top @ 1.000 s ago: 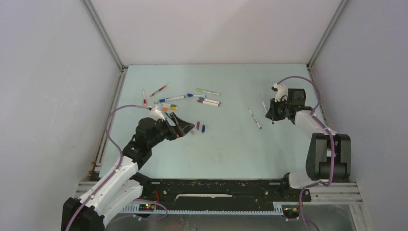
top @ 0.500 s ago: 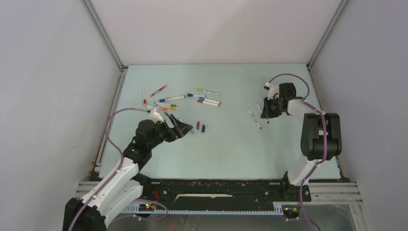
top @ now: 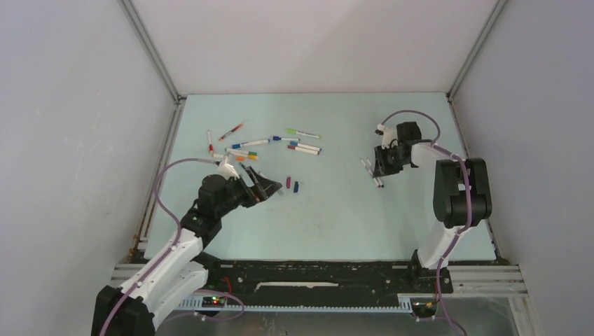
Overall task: Open the pen caps
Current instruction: Place the pen at the center of the board, then pick up the pen from the center of the board, then open the pen cap from the pen.
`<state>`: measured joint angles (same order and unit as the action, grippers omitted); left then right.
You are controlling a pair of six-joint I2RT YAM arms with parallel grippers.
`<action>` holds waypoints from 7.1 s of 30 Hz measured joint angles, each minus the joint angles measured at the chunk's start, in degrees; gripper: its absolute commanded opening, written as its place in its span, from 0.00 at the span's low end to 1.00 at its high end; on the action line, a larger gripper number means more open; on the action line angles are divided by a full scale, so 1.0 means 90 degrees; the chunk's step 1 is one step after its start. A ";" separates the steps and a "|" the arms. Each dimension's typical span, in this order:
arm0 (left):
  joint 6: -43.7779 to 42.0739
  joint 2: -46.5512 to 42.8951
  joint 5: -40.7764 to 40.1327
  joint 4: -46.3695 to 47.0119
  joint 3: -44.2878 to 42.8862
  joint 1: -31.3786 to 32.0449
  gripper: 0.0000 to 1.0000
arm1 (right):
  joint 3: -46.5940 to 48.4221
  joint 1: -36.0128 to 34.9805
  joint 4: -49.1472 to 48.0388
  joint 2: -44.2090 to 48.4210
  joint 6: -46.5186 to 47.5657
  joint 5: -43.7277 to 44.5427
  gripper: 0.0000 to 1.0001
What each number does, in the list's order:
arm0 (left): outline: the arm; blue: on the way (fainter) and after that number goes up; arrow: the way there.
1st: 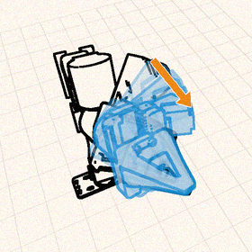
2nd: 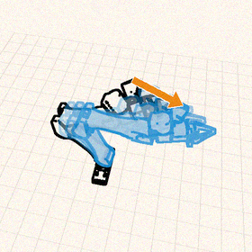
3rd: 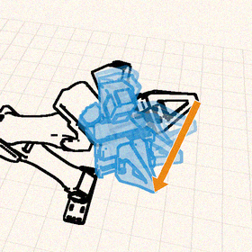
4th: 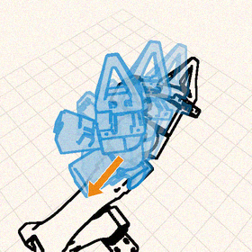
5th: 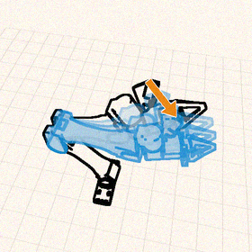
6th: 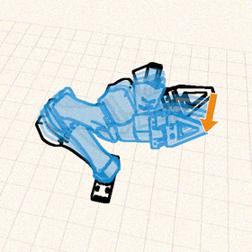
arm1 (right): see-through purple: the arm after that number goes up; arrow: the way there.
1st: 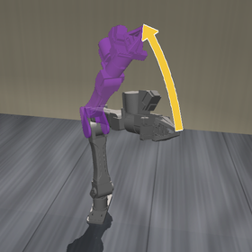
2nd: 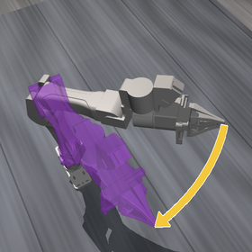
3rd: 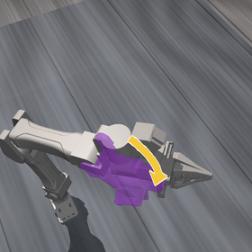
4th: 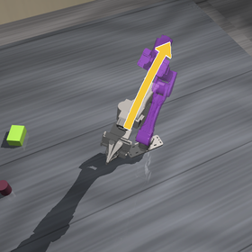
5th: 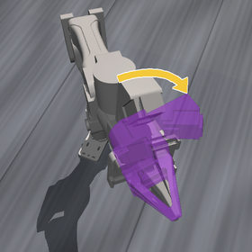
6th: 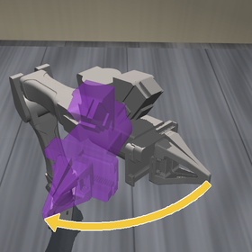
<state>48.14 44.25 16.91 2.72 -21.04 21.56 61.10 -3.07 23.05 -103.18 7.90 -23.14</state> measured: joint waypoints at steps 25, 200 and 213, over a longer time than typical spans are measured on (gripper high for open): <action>0.0376 0.1897 -0.0308 -0.0066 -0.0495 -0.0012 0.95 | 0.0049 0.0250 0.0619 0.0755 0.0226 -0.1071 0.56; -0.0083 0.4663 -0.0544 0.2608 -0.2679 0.3631 0.44 | -0.2191 -0.0651 -0.4277 0.2907 -0.4838 -0.4779 0.00; -0.0012 0.4879 -0.0357 0.2635 -0.2883 0.3626 0.00 | -0.2217 -0.0656 -0.4245 0.2905 -0.4835 -0.4835 0.00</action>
<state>48.03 88.16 13.69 26.44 -46.98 54.19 41.15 -8.97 -15.16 -77.03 -35.62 -66.65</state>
